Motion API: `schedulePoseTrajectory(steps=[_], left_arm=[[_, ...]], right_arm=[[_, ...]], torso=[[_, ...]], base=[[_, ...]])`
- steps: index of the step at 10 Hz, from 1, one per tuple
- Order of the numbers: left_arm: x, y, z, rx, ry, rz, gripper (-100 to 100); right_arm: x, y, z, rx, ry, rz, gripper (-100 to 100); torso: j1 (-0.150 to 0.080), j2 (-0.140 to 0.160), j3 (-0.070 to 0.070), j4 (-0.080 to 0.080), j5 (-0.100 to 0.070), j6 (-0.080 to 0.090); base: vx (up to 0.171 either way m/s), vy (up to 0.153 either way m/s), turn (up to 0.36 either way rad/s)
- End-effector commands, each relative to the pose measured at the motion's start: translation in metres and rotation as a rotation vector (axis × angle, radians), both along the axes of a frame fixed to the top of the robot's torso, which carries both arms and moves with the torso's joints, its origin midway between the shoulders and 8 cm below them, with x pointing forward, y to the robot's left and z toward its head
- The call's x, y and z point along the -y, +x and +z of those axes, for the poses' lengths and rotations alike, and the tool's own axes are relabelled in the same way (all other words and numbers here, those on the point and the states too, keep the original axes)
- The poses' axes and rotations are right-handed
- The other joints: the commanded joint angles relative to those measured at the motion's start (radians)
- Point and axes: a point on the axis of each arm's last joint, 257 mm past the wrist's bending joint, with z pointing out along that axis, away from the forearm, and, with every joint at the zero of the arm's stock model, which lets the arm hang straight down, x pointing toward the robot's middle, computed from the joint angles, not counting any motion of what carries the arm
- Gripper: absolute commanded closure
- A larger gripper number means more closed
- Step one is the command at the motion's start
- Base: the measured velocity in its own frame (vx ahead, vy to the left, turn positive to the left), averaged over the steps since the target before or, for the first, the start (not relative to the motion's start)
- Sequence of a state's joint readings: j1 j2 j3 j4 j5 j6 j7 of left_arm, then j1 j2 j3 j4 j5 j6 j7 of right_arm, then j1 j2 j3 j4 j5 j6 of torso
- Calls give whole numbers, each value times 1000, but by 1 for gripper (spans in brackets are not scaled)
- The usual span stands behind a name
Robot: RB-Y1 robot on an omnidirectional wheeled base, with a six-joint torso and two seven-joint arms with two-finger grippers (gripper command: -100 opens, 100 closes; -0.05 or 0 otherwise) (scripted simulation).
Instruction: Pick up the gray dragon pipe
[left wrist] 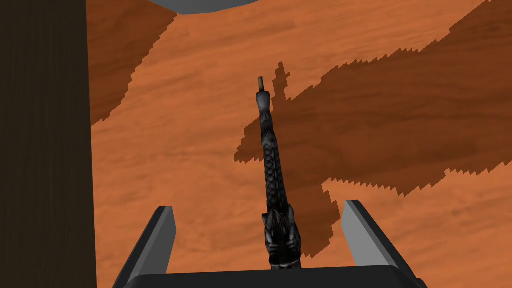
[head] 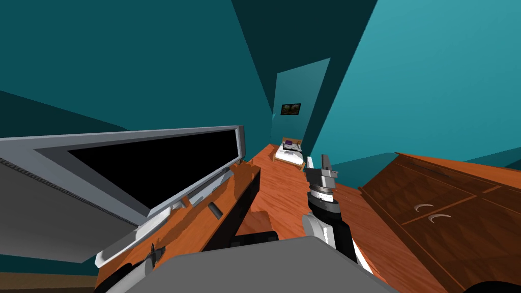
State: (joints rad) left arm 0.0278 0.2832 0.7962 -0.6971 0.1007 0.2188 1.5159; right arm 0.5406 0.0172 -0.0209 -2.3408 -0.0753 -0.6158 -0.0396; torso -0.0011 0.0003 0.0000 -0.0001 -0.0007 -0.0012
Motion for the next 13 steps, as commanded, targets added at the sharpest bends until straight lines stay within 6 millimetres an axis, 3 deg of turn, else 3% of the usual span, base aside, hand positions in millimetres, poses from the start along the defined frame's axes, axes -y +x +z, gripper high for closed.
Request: schedulePoseTrajectory(steps=[1,2,3,4,13], left_arm=[[-1,-4,-4,2,-23,32,-100],[0,-3,-2,1,-13,19,-100],[0,-4,-3,2,-16,23,0],[8,4,-5,3,-22,-9,-100],[17,15,-8,3,-29,-62,-100]], right_arm=[[0,0,0,0,0,0,0],[0,0,0,0,0,0,0],[0,0,0,0,0,0,0],[0,0,0,0,0,0,0],[0,0,0,0,0,0,0]], torso=[[0,0,0,0,0,0],[0,0,0,0,0,0],[0,1,0,0,0,0],[0,1,1,0,0,0],[1,1,1,0,0,0]], base=[[12,-4,-28],[0,0,0],[0,0,0],[44,-48,149],[15,-17,52]])
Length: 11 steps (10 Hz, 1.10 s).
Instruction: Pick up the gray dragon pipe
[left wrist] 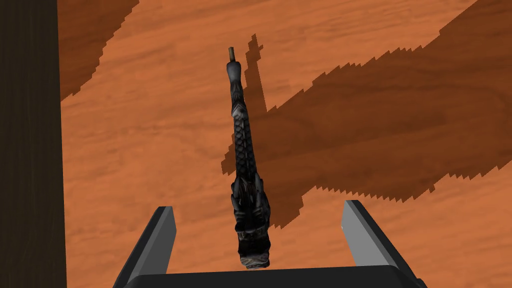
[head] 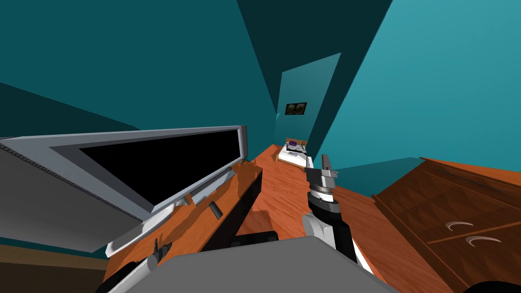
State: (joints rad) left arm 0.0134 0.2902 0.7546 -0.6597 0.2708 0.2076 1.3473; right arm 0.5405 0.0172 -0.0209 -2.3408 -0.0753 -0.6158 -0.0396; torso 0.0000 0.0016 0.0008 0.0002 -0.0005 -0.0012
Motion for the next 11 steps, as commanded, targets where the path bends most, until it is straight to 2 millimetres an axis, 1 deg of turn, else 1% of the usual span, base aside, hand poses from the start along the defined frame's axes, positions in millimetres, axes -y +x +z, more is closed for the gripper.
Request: schedulePoseTrajectory(steps=[1,3,4,5,6,7,8,9,10,11], left_arm=[[0,0,0,0,0,0,-100],[0,0,0,0,0,0,-100],[-4,-15,-4,1,-6,34,-100],[-4,-15,-4,1,-6,34,-100],[-4,-15,-4,1,-6,34,-100],[-7,-30,-8,2,-10,68,-100],[-11,-46,-11,2,-13,102,-100],[-11,-46,-11,2,-13,102,-100],[-14,-62,-14,2,-15,137,-100],[-18,-79,-16,2,-16,173,-100]], right_arm=[[0,0,0,0,0,0,0],[0,0,0,0,0,0,0],[0,0,0,0,0,0,0],[0,0,0,0,0,0,0],[0,0,0,0,0,0,0],[0,0,0,0,0,0,0],[0,0,0,0,0,0,0],[0,0,0,0,0,0,0],[0,0,0,0,0,0,0],[0,0,0,0,0,0,0]], torso=[[0,0,0,0,0,0],[0,0,0,0,0,0],[0,0,0,0,0,0],[0,1,0,0,0,1],[1,1,1,0,0,0],[0,0,0,0,0,0],[1,1,0,0,0,1],[1,2,1,0,0,1],[1,2,1,0,0,0],[1,2,1,0,0,0]], base=[[0,0,0],[-2,2,-7],[-16,8,-222],[-19,17,-158],[-11,11,0],[-16,11,-223],[-33,21,-434],[-34,22,-118],[-33,14,-186],[-43,21,-362]])
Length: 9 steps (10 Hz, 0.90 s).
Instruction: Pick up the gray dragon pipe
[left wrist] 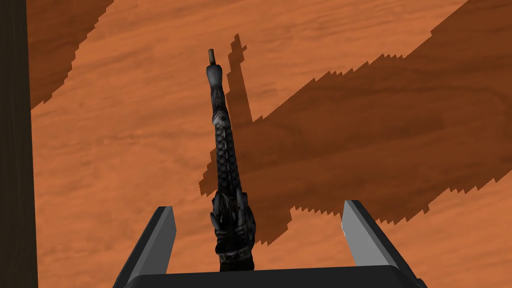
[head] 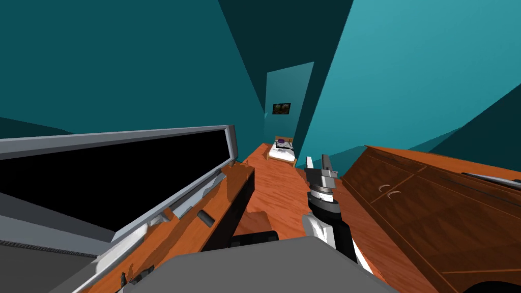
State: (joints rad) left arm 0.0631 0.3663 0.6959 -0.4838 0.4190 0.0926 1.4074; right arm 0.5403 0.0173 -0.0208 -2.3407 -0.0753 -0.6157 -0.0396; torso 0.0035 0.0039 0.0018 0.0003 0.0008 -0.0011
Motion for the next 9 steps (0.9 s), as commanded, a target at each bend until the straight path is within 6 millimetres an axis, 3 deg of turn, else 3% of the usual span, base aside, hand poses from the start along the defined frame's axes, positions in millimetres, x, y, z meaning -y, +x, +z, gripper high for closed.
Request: schedulePoseTrajectory(steps=[1,3,5,8,9], left_arm=[[1,-6,0,7,3,20,-100],[-7,-40,-3,5,6,93,-100],[-7,-40,-3,5,6,93,-100],[-14,-76,-4,2,13,167,-100],[-14,-76,-4,2,13,167,-100]], right_arm=[[0,0,0,0,0,0,0],[0,0,0,0,0,0,0],[0,0,0,0,0,0,0],[0,0,0,0,0,0,0],[0,0,0,0,0,0,0]], torso=[[0,0,0,0,0,0],[3,-2,-1,0,1,0],[4,-2,-1,-1,1,-1],[6,-4,-2,-1,3,0],[7,-3,-2,-1,3,0]], base=[[-33,16,-149],[-31,14,-299],[-20,15,-41],[-23,4,-213],[-25,15,-118]])
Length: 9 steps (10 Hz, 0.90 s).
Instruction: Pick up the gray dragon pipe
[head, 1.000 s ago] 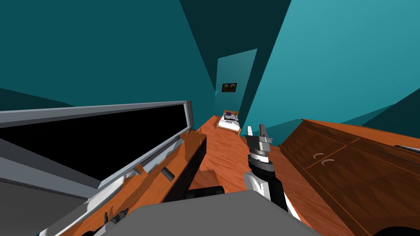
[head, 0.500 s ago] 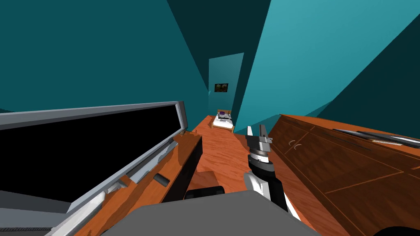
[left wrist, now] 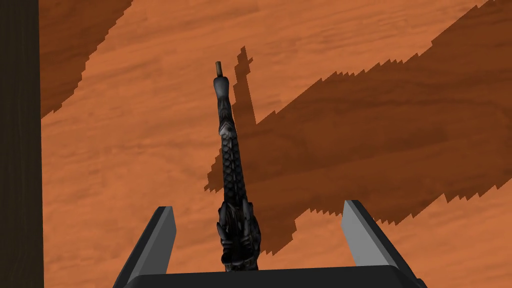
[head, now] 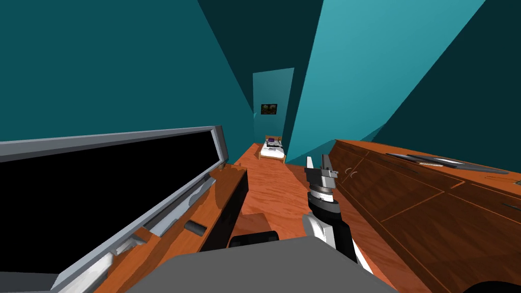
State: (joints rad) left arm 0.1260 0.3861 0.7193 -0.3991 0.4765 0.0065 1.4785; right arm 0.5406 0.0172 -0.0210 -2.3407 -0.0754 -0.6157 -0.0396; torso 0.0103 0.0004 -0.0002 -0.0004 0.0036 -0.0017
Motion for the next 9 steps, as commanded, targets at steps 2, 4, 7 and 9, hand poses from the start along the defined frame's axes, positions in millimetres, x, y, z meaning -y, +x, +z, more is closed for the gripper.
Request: schedulePoseTrajectory(steps=[2,4,7,9], left_arm=[[-1,-10,-1,-6,-1,20,-100],[-2,-11,-1,-4,1,24,100],[-4,-12,1,-4,4,26,100],[0,-1,0,-2,-3,3,100]], right_arm=[[0,0,0,0,0,0,0],[0,0,0,0,0,0,0],[0,0,0,0,0,0,0],[0,0,0,0,0,0,0]], torso=[[0,0,0,0,0,1],[-1,-1,-1,0,0,0],[2,-3,-2,0,3,2],[2,-4,-2,0,3,2]], base=[[-22,8,-129],[-5,4,17],[0,0,0],[9,-1,102]])
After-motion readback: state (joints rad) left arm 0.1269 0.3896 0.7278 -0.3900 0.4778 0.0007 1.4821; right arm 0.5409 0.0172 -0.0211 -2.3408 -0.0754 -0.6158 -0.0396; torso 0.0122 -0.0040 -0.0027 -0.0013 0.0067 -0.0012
